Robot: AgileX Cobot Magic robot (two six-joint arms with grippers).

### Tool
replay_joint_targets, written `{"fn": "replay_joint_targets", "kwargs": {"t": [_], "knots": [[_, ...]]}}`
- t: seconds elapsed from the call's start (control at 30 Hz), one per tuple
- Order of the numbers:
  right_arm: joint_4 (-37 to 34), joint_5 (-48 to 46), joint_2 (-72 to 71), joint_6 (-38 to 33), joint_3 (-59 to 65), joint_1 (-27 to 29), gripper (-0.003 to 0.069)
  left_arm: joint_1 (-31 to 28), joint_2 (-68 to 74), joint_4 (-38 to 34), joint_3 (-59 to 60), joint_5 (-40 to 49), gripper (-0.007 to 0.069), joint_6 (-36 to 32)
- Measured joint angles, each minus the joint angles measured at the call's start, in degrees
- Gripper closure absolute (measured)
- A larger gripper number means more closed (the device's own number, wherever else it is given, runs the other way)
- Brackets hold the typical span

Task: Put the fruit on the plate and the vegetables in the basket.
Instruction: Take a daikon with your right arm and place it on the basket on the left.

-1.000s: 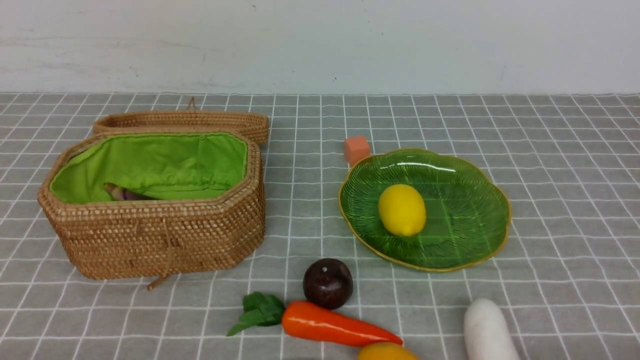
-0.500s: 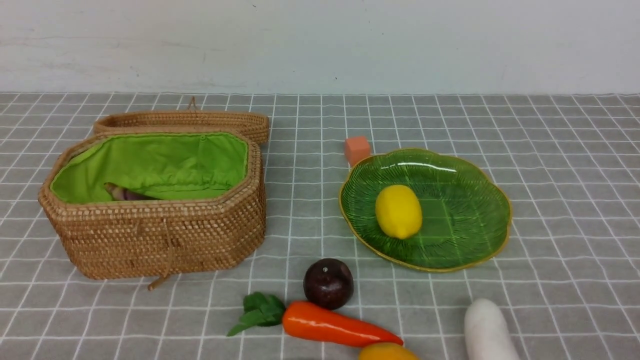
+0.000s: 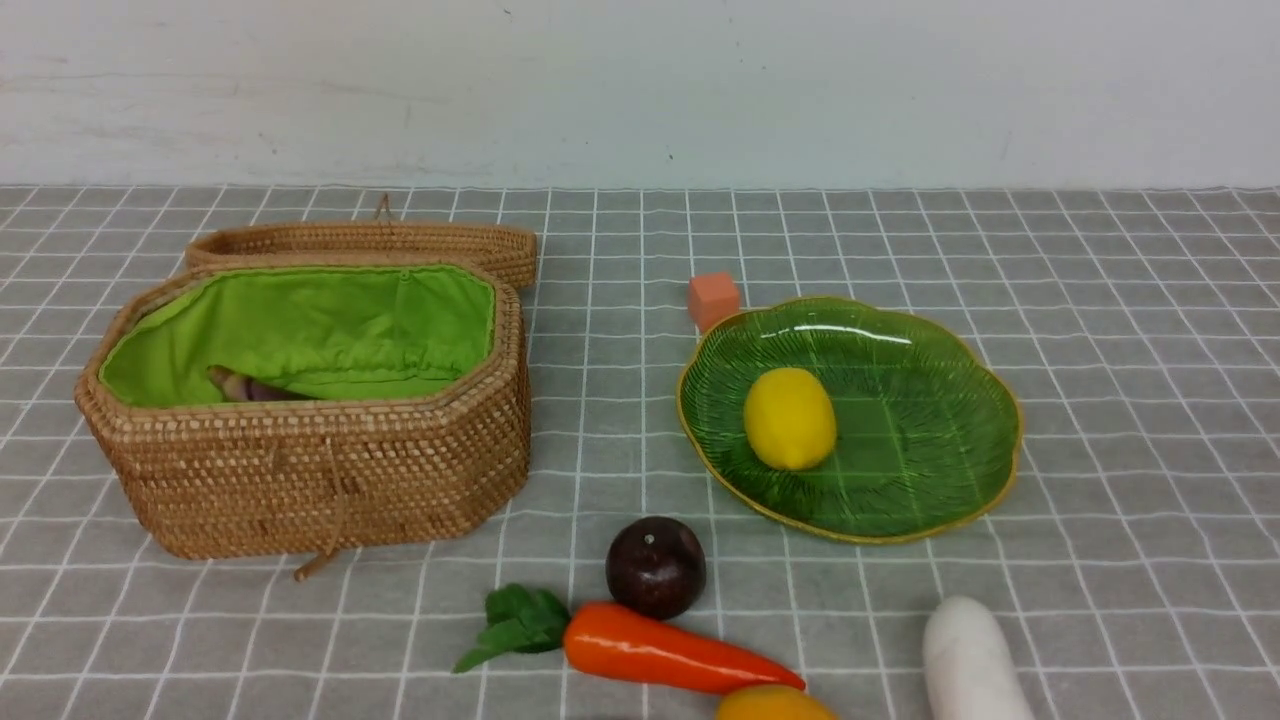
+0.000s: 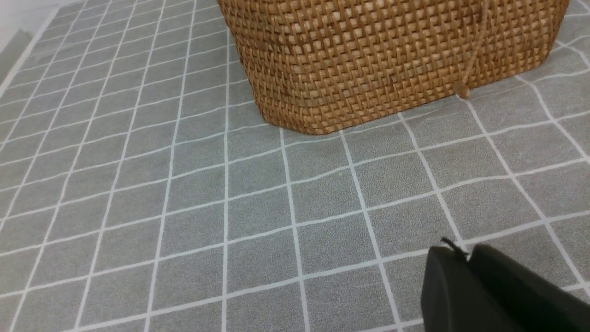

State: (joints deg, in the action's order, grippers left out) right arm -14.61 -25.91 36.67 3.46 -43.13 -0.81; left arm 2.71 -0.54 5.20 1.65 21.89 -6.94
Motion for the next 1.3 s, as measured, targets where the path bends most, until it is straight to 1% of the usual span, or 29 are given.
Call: {"fn": "replay_joint_targets", "kwargs": {"t": [0.03,0.1,0.13,0.2,0.33,0.43,0.5,0.53,0.6,0.63,0.73,0.83,0.87,0.9,0.93,0.97,1.0,1.1,1.3], "knots": [[-2.2,-2.0,3.0,-2.1,0.0,-2.7,0.0417,0.0,0.0,0.0,0.0,0.0,0.0575,0.0],[-3.1,-3.7,4.6,-4.5,0.0,-4.4,0.0417,0.0,0.0,0.0,0.0,0.0,0.0575,0.0],[-4.1,-6.3,7.1,-8.1,0.0,-6.7,0.0417,0.0,0.0,0.0,0.0,0.0,0.0575,0.0],[-5.3,-9.7,11.4,-11.7,0.0,-9.4,0.0413,0.0,0.0,0.0,0.0,0.0,0.0575,0.0],[-6.1,-14.8,19.9,-12.9,-1.1,-11.9,0.0378,0.0,0.0,0.0,0.0,0.0,0.0575,0.0],[-7.2,-17.4,27.9,-12.5,-3.0,-13.0,0.0287,0.0,0.0,0.0,0.0,0.0,0.0571,0.0],[-7.8,-17.5,32.9,-12.3,-4.0,-13.5,0.0194,0.0,0.0,0.0,0.0,0.0,0.0568,0.0],[-7.8,-17.4,33.3,-12.3,-4.1,-13.5,0.0185,0.0,0.0,0.0,0.0,0.0,0.0568,0.0],[-8.1,-17.0,39.2,-12.2,-4.3,-13.5,0.0073,0.0,0.0,0.0,0.0,0.0,0.0566,0.0],[-8.1,-16.9,40.2,-12.2,-4.3,-13.5,0.0065,0.0,0.0,0.0,0.0,0.0,0.0566,0.0],[-8.3,-16.1,48.5,-12.2,-4.6,-13.8,-0.001,0.0,0.0,0.0,0.0,0.0,0.0562,0.0],[-8.6,-14.9,52.3,-12.3,-4.6,-14.2,-0.0005,0.0,0.0,0.0,0.0,0.0,0.0559,0.0],[-8.8,-14.8,53.8,-12.5,-4.6,-14.2,0.0013,0.0,0.0,0.0,0.0,0.0,0.0558,0.0],[-8.9,-14.9,55.4,-13.0,-4.8,-14.2,0.0071,0.0,0.0,0.0,0.0,0.0,0.0557,0.0],[-9.0,-15.0,55.7,-13.2,-5.0,-14.2,0.0099,0.0,0.0,0.1,0.0,0.0,0.0557,0.0],[-9.1,-15.5,55.8,-13.4,-5.4,-14.2,0.0154,0.0,0.0,0.1,0.0,0.0,0.0557,0.0],[-9.1,-16.4,55.8,-13.5,-6.0,-14.2,0.019,0.0,0.0,0.1,0.0,0.0,0.0557,0.0],[-9.1,-17.7,55.4,-13.5,-7.4,-14.2,0.0179,0.0,0.0,0.1,0.0,0.0,0.0557,0.0],[-9.4,-24.4,52.7,-13.5,-17.3,-14.9,0.0179,0.0,0.0,0.1,0.0,0.0,0.0553,0.0]]}}
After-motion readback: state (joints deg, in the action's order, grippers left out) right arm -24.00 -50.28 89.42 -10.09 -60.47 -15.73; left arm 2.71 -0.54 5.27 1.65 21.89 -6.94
